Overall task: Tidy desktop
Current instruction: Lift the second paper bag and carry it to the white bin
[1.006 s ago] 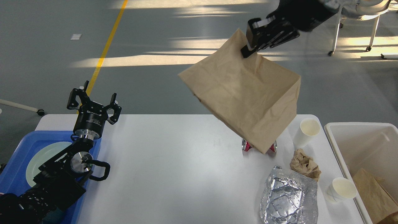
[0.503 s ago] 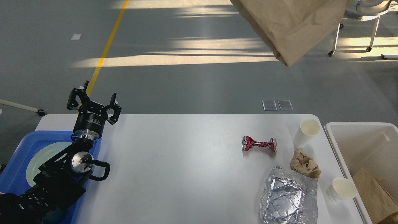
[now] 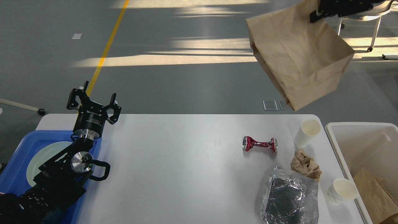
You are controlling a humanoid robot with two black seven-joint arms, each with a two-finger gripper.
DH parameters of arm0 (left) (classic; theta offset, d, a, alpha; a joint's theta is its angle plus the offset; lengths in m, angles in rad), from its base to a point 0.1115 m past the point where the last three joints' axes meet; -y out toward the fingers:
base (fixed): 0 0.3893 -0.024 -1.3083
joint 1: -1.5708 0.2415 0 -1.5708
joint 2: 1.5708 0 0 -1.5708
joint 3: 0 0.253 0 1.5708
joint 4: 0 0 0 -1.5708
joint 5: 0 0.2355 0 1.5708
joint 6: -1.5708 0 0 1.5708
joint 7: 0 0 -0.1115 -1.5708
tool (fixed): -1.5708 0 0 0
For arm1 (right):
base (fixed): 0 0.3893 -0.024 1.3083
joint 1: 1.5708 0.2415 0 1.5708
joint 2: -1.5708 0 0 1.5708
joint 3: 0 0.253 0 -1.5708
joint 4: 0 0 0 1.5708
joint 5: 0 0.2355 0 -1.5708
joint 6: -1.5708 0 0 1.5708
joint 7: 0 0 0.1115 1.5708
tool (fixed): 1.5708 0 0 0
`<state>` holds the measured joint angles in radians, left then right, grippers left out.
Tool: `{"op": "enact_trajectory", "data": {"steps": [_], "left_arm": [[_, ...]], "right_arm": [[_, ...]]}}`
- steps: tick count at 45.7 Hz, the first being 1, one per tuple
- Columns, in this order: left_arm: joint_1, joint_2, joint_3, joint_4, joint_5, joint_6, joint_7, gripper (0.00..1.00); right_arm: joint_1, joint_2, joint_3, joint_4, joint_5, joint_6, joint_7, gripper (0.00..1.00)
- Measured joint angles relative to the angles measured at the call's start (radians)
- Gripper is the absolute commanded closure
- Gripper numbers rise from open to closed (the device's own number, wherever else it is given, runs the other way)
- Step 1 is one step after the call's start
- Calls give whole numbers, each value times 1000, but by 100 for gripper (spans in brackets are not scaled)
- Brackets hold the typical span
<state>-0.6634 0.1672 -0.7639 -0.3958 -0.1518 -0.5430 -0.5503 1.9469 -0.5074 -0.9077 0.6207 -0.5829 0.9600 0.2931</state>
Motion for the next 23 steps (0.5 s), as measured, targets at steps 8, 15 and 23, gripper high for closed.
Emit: {"op": "enact_trajectory", "data": {"steps": [8,15,23], "left_arm": [[0,0,0,0,0,0,0,4],[0,0,0,0,0,0,0,4],[0,0,0,0,0,0,0,4]], "right_arm": [[-264,4,-103,-192,0,-16,4,100],[-424,3,-205,-294,10,-158,4,100],[-544,-6,-245,-352,17,-287,-2,100]]}}
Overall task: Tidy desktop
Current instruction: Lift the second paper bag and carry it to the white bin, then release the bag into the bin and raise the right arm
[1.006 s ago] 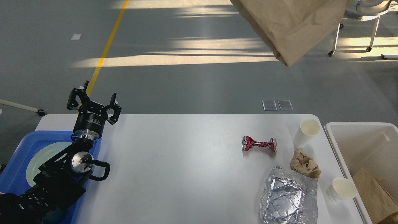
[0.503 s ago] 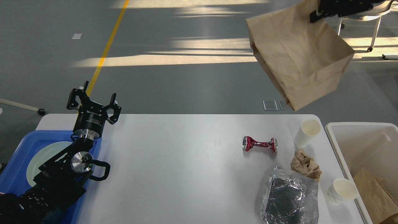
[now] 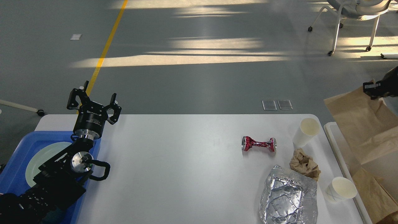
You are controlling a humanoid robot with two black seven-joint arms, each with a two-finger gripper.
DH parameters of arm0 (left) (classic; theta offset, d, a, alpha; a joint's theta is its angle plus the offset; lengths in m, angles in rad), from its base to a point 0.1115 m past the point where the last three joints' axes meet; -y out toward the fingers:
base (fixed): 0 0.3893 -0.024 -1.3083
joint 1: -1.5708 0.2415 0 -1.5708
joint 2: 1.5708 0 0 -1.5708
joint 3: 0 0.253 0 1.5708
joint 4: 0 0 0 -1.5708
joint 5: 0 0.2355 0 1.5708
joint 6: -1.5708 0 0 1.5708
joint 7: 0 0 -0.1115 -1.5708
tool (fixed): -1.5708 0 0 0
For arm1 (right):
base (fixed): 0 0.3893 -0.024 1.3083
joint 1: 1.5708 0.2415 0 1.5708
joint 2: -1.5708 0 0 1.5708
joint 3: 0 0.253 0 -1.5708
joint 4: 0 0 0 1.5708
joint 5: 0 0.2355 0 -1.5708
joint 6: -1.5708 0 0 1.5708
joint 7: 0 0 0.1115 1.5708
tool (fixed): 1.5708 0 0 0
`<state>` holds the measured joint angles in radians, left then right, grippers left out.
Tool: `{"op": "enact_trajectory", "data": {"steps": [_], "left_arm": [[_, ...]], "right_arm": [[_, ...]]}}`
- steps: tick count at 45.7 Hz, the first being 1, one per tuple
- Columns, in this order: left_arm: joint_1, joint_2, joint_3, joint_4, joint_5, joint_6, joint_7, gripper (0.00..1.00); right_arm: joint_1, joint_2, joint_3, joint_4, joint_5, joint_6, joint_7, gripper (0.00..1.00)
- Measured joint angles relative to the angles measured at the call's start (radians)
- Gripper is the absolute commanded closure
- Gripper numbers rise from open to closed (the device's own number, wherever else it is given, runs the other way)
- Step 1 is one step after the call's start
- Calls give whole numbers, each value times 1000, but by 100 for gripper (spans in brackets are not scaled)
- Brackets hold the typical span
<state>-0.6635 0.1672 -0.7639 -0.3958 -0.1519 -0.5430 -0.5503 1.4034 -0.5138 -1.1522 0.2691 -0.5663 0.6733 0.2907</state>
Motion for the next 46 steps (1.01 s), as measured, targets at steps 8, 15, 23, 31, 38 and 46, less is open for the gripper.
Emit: {"op": "enact_trajectory", "data": {"steps": [8,15,23,31,38,46], "left_arm": [[0,0,0,0,0,0,0,4],[0,0,0,0,0,0,0,4],[0,0,0,0,0,0,0,4],[0,0,0,0,0,0,0,4],[0,0,0,0,0,0,0,4],[0,0,0,0,0,0,0,4]], "right_arm": [[-110,-5,-3,-48,1,-102,-36,57],[-187,-16,-1,-63,4,-228,-68,0],[-232,-31,4,-72,43,-300,-73,0],[-217,-30,20,-67,54,-303,-73,0],[-59,-27,68,8,99,-244,-70,0],[237,-26,85,200,180,-25,-72,0]]}}
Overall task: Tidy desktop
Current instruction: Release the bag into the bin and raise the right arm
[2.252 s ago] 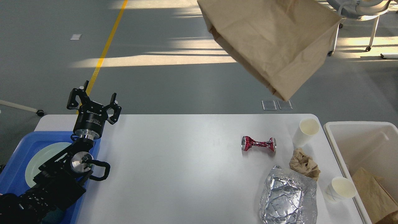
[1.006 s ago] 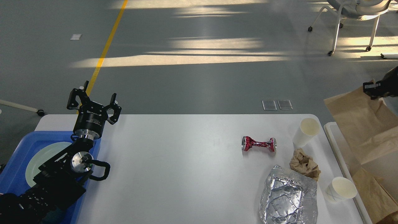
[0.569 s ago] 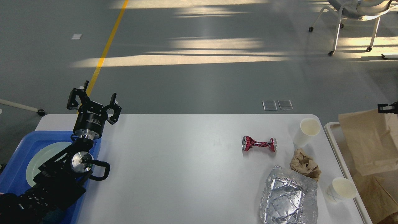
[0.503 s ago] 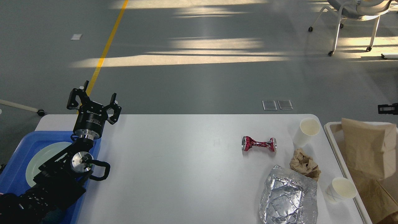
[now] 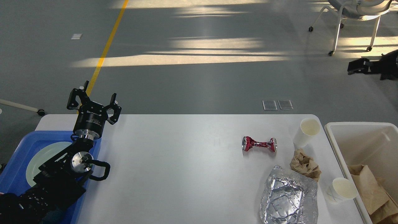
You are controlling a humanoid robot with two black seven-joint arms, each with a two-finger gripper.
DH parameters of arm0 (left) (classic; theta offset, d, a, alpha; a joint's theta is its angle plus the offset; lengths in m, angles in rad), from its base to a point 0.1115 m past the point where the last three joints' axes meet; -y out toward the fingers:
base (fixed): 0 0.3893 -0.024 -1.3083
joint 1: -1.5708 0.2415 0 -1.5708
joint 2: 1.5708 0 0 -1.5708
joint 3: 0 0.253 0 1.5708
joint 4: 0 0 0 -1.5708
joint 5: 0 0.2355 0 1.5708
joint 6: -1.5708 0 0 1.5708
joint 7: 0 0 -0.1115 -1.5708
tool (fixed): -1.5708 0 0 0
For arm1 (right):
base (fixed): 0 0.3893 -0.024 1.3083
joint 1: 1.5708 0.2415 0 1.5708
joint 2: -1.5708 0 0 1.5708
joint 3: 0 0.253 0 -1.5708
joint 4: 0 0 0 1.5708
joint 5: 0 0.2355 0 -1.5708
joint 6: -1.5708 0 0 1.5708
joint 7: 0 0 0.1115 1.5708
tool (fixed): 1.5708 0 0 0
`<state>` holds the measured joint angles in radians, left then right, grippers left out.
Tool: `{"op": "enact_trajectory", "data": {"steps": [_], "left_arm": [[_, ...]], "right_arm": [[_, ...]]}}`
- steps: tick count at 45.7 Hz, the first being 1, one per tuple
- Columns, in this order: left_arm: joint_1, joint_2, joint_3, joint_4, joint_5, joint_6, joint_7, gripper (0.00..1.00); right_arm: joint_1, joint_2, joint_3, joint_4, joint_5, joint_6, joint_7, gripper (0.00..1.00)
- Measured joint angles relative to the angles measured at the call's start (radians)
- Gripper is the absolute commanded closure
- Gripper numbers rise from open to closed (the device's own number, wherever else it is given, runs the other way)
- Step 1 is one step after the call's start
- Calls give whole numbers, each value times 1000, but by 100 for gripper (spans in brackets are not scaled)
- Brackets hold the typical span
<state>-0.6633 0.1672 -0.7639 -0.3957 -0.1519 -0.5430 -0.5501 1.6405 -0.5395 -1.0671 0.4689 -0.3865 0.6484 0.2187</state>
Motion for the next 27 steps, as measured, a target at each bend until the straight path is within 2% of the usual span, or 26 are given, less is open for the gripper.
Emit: {"op": "enact_trajectory", "data": {"steps": [6,10,18,27], "left_arm": [[0,0,0,0,0,0,0,4],[0,0,0,0,0,0,0,4],[0,0,0,0,0,0,0,4],[0,0,0,0,0,0,0,4]], "right_arm": [[212,34,3,119,90,179,-8,0],[325,73,3,150,151,275,-32,0],[519,117,12,149,255,311,-107,0],[684,155,73,148,271,312,-125,0]]}}
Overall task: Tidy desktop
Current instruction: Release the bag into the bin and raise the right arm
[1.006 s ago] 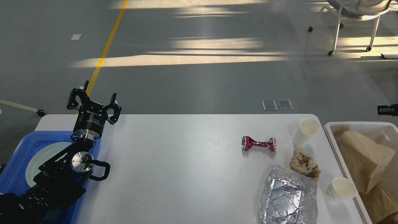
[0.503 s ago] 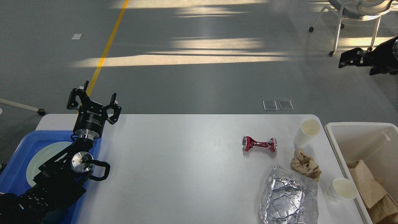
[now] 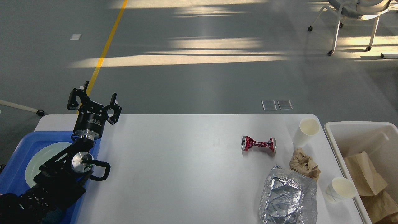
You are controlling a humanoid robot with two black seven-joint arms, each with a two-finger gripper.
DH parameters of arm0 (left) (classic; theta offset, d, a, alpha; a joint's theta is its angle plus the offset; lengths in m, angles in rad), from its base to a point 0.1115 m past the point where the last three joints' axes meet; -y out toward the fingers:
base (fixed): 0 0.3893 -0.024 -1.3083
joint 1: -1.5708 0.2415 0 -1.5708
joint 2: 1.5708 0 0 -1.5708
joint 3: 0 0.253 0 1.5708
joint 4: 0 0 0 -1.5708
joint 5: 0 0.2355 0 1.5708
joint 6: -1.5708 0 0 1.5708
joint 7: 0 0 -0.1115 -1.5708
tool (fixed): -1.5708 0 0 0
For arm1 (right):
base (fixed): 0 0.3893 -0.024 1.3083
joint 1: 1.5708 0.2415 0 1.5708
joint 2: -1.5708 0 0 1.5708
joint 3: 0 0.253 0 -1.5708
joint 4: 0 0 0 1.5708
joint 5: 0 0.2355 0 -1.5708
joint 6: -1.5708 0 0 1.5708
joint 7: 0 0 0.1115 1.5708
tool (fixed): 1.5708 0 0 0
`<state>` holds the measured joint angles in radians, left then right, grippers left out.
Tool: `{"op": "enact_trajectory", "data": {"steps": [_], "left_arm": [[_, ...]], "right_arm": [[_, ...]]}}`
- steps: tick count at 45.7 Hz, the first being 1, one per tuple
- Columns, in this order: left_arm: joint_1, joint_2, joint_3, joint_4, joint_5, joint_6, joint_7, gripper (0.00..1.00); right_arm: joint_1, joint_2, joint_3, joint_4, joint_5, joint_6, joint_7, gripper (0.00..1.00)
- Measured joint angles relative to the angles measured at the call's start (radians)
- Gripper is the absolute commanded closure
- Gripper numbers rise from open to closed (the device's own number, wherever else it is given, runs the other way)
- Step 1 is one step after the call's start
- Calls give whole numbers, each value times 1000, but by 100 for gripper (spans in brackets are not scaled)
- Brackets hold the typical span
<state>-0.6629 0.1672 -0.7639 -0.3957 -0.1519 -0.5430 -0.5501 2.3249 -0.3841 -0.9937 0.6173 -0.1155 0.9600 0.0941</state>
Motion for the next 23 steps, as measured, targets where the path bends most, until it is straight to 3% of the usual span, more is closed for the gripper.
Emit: {"op": "enact_trajectory", "data": {"steps": [13,23], "left_arm": [[0,0,0,0,0,0,0,4],[0,0,0,0,0,0,0,4]], "right_arm": [[159,47,68,8,0,0,1,0],[52,87,69,8,-5,0,-1,0]]}}
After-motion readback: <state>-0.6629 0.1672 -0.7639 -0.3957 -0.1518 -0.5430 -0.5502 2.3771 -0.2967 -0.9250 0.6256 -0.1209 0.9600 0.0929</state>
